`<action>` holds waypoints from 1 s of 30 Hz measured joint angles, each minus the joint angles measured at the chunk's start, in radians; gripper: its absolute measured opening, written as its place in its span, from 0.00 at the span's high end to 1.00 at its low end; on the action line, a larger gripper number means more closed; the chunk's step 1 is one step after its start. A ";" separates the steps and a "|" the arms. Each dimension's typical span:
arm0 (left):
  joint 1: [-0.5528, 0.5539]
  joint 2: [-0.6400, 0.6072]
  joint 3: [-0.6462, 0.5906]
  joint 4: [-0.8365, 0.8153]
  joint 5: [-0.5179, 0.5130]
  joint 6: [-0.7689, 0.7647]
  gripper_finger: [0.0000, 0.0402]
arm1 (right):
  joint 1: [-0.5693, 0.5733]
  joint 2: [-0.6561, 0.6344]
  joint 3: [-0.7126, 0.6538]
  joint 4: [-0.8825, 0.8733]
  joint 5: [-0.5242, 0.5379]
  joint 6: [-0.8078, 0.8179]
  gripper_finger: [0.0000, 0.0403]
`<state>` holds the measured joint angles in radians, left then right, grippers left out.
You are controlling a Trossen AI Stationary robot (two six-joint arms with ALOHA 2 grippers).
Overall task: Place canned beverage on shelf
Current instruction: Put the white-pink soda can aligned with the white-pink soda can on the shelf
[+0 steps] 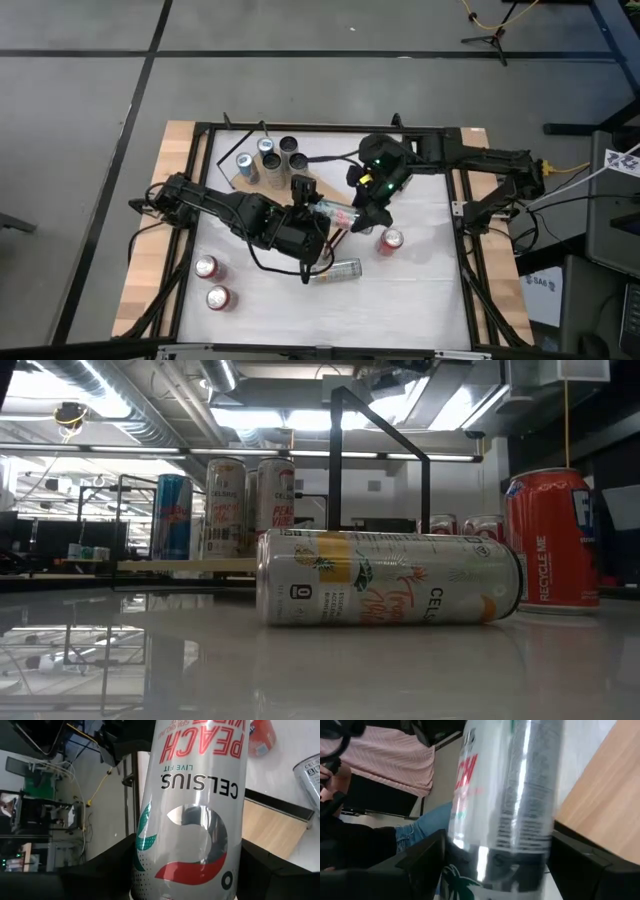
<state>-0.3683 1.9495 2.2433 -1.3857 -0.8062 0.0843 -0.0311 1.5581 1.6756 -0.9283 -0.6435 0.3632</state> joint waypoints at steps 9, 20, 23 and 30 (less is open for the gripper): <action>0.002 0.000 0.000 0.015 0.000 0.028 0.39 | 0.033 0.000 0.000 0.004 0.033 0.007 0.23; 0.003 0.000 0.000 0.014 -0.005 0.037 0.36 | 0.030 0.001 -0.001 0.002 0.033 0.005 0.37; 0.003 0.000 0.000 0.014 -0.001 0.037 0.32 | 0.030 0.001 -0.001 0.003 0.033 0.001 0.36; 0.003 0.000 0.000 0.015 0.004 0.027 0.28 | 0.030 0.001 -0.001 0.005 0.038 -0.007 0.37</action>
<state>-0.3649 1.9495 2.2433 -1.3705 -0.8021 0.1108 -0.0006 1.5589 1.6749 -0.9237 -0.6057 0.3561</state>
